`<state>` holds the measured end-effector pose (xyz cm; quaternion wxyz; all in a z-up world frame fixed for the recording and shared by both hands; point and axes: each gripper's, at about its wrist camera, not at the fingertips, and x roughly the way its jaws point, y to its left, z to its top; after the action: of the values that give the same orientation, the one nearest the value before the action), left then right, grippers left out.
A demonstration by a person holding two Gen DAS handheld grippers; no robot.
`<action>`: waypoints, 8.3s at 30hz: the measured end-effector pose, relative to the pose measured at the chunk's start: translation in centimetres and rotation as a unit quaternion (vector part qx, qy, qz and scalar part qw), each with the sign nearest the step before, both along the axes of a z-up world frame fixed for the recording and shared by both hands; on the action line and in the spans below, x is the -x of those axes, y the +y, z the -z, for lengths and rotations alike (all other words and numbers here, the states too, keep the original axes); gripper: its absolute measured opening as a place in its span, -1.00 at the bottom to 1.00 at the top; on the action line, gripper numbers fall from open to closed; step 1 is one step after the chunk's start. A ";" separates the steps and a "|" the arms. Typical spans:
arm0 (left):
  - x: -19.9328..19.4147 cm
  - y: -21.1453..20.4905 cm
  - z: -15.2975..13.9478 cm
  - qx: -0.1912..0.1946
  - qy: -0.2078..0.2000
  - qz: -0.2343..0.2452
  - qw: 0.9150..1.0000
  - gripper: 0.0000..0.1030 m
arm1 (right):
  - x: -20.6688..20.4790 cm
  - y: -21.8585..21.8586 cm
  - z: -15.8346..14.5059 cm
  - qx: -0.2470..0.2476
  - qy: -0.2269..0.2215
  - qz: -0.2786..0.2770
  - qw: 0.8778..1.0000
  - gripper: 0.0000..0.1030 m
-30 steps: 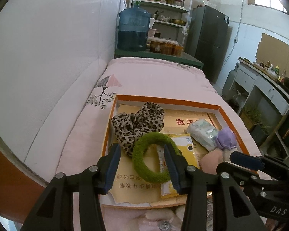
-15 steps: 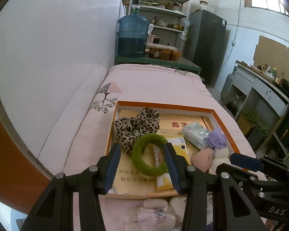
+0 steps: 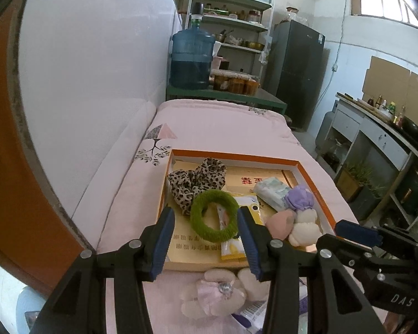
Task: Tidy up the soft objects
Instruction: 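Open both grippers to release the ring and egg sponge, then withdraw both grippers from the box toward the remaining pile, then grasp the green-white tissue pack with the right gripper while the left grasps the bagged mint sponge, then lift the tissue pack and bagged sponge and carry them over the box lid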
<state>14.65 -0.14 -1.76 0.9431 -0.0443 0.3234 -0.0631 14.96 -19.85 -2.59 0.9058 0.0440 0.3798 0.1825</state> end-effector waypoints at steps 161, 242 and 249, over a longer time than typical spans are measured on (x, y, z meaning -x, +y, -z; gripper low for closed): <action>8.9 -6.0 1.2 0.062 0.009 0.160 0.985 -0.05 | 6.6 -5.9 1.2 0.007 0.012 0.024 1.000 -0.02; -16.6 -8.1 2.6 -0.030 0.071 0.080 0.994 -0.05 | -20.2 -8.2 3.1 0.029 0.075 0.073 0.994 -0.02; -17.8 -8.4 3.8 -0.034 0.090 0.078 0.992 -0.05 | -21.6 -8.6 4.4 0.026 0.093 0.069 0.993 -0.02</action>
<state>32.41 -8.57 -5.54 0.9033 0.0072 0.4115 -0.1215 36.58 -28.41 -7.03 0.8778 0.0633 0.4632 0.1045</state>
